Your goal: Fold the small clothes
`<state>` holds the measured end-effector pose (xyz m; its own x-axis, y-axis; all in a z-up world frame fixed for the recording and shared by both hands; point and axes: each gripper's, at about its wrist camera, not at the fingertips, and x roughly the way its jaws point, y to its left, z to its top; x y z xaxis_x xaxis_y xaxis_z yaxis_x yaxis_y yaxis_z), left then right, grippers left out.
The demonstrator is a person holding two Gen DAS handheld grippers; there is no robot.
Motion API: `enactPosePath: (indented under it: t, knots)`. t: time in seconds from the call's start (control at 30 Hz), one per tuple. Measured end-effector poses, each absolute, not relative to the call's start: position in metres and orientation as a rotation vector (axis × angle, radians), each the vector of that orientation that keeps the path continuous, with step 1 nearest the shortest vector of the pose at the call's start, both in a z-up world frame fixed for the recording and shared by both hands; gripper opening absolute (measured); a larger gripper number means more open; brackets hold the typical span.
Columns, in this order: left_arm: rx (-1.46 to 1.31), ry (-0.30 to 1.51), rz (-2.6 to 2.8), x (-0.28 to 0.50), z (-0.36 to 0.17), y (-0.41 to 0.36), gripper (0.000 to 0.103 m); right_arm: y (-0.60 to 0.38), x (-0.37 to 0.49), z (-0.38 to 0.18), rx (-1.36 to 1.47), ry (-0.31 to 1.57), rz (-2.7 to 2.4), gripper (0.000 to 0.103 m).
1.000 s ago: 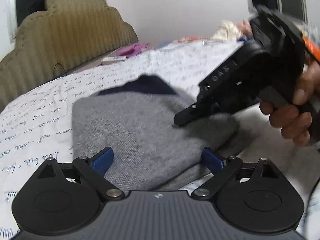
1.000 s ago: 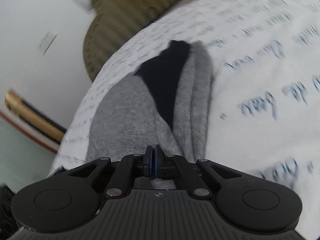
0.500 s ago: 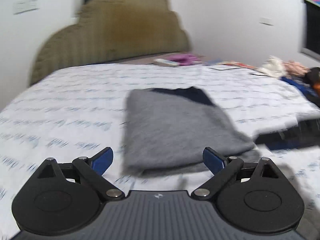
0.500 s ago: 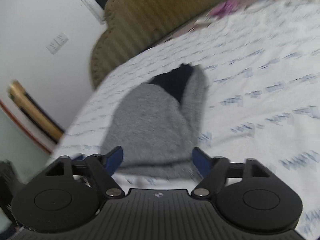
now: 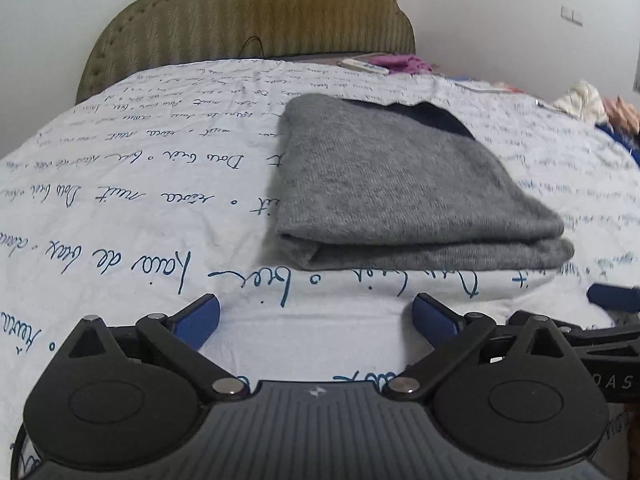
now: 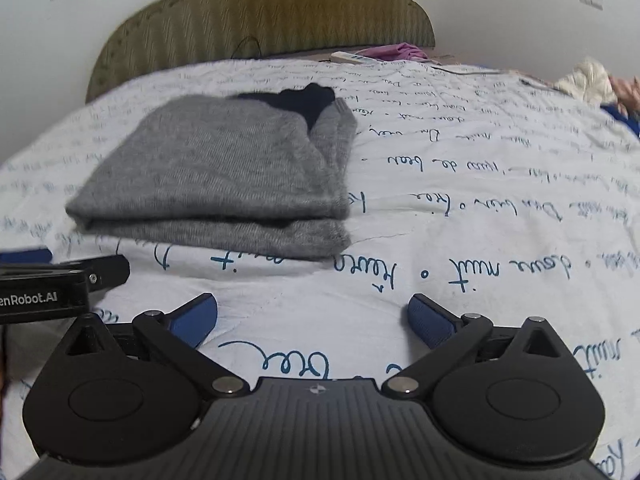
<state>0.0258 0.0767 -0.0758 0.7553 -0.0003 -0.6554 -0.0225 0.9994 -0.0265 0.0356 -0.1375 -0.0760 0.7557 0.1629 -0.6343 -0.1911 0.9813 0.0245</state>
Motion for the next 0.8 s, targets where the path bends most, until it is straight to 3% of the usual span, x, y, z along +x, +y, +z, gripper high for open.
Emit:
enactPosePath:
  t: [0.8]
  knots:
    - [-0.011,0.722,0.012,0.0254,-0.0766,0.0755,0.103,-0.1411,0.0294,-0.0765,-0.004,0.669,0.229,0.101]
